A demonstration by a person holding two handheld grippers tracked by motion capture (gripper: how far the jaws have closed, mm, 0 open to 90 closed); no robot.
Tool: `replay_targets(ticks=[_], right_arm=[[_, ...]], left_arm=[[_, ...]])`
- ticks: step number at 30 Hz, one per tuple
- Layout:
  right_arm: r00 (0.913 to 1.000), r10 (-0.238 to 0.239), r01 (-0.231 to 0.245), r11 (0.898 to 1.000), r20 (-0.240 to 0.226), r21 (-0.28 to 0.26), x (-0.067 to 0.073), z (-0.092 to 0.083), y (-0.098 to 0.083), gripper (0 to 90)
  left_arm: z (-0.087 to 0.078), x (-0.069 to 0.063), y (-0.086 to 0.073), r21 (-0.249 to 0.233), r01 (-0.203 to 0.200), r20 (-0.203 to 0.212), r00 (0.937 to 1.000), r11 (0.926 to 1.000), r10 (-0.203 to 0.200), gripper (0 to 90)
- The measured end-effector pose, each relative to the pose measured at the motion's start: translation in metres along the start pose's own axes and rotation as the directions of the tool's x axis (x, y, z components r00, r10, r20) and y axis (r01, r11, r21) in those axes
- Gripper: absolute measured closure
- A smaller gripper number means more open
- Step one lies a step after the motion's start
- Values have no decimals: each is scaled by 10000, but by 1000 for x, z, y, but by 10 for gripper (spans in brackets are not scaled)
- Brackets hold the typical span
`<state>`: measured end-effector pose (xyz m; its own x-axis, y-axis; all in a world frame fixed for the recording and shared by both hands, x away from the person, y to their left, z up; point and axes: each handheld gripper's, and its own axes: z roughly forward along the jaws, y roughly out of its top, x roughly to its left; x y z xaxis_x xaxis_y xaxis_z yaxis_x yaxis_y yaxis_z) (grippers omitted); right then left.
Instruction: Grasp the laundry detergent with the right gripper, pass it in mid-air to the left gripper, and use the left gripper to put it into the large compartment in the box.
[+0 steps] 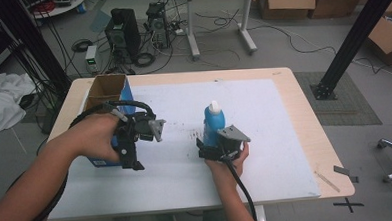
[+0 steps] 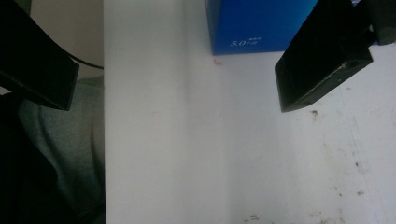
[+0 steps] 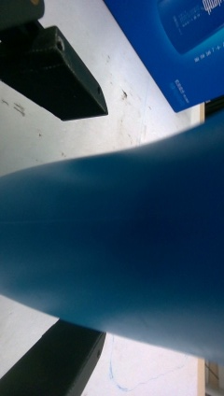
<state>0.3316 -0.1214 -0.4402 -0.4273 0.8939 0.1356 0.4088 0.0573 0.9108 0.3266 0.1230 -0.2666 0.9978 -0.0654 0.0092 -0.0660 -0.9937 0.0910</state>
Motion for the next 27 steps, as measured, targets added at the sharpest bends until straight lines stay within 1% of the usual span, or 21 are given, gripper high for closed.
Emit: replay_targets(ticks=[4,8,12,14,15,16,18,20,23,24,27], right_arm=[[9999,93,-93,10000,74,-21,-1,2,2,4],[9998,27,-26,10000,173,-82,0,4,3,15],[9992,11,-7,9999,389,-100,2,6,3,67],[9993,39,-34,9999,377,-147,2,7,3,82],[9990,26,-19,9999,449,-170,2,7,3,109],[9990,26,-19,9999,449,-170,2,7,3,109],[9988,60,-50,9998,479,-205,2,7,2,139],[9989,83,-70,9996,461,-285,2,6,2,142],[9988,-89,105,9994,476,-323,4,6,2,148],[9988,-116,133,9993,485,-338,4,6,2,153],[9992,-131,145,9991,370,-399,4,6,2,194]], left_arm=[[1,-1,-1,-37,39,-13,10000,10000,-39,1],[1,-1,-3,-18,58,-16,10000,10000,-58,1],[1,0,-3,-5,17,-15,10000,10000,-17,1],[1,-1,-3,7,64,13,10000,10000,-64,1],[1,-1,-3,18,65,20,10000,10000,-65,1],[2,-1,-3,26,58,23,10000,10000,-58,1],[2,0,-4,34,64,38,10000,10000,-64,1],[2,0,-4,42,82,27,10000,10000,-83,1],[3,0,-3,32,36,23,10000,10000,-36,1],[3,0,-3,79,79,60,10000,9999,-80,1],[3,0,-3,26,73,62,10000,10000,-73,1]])
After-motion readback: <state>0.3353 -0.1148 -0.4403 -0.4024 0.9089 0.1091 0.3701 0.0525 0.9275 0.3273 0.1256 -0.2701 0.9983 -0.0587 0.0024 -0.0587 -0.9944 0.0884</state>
